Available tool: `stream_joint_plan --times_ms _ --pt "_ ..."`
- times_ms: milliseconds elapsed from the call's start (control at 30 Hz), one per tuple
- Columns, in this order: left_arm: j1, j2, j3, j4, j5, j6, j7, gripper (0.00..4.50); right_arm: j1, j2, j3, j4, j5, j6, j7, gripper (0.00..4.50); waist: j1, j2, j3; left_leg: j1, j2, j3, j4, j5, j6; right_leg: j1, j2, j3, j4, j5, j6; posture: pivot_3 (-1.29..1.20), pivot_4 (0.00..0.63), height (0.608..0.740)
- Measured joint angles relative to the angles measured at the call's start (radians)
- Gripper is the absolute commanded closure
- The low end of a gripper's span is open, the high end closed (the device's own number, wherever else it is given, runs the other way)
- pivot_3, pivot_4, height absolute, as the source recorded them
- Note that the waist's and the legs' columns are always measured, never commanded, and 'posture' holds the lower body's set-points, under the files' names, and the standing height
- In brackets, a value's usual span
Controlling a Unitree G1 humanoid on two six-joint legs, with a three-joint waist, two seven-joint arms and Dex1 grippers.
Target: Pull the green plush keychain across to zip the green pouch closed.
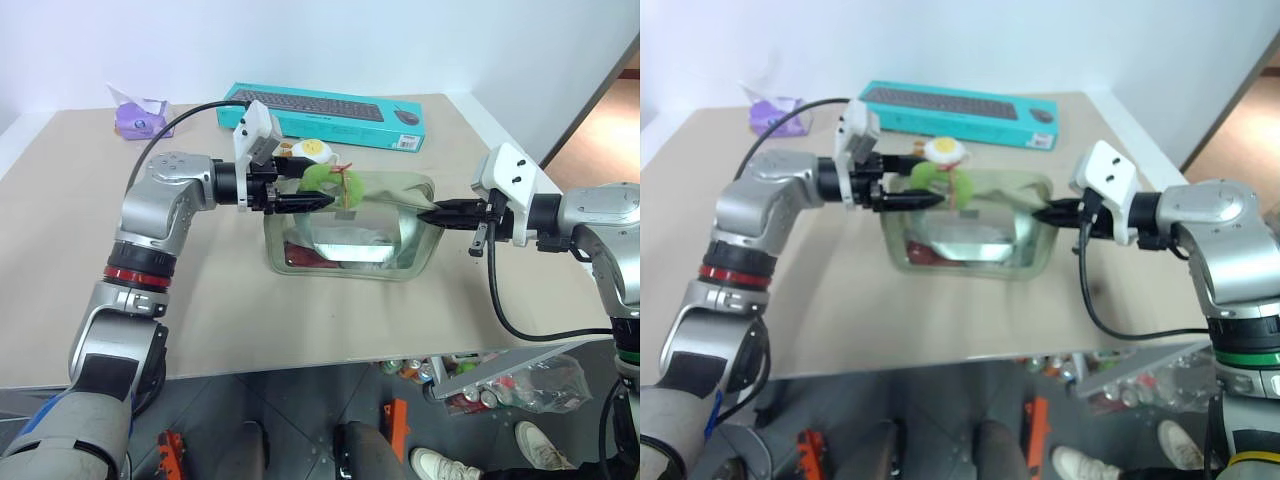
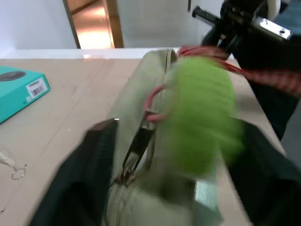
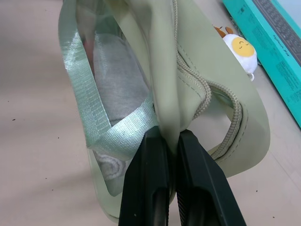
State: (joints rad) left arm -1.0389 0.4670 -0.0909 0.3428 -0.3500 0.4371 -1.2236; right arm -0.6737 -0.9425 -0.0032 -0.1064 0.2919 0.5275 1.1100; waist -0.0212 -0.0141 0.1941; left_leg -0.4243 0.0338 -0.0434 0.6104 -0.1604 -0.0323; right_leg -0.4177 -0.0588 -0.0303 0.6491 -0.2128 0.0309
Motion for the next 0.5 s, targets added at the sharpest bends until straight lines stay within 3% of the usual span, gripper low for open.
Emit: stream_joint_plan --times_ms 300,500 --pt "0.014 0.139 -0.005 -0.018 0.025 -0.002 -0.059 0.47 -0.001 0.007 0.001 0.002 -0.002 -0.013 0.000 4.50 -0.001 0.000 0.000 0.000 0.000 0.000 0.000 0.000 0.000 0.000 0.000 0.000 0.000 0.000 0.000 0.00 0.150 0.740" --pt "0.117 0.194 0.022 -0.167 -0.026 0.103 -0.059 0.47 -0.015 0.022 0.011 0.023 -0.004 -0.025 0.003 4.50 -0.006 0.000 0.000 0.000 0.002 0.001 0.000 0.000 0.000 0.000 0.001 0.001 0.000 0.000 0.000 0.00 0.150 0.740"
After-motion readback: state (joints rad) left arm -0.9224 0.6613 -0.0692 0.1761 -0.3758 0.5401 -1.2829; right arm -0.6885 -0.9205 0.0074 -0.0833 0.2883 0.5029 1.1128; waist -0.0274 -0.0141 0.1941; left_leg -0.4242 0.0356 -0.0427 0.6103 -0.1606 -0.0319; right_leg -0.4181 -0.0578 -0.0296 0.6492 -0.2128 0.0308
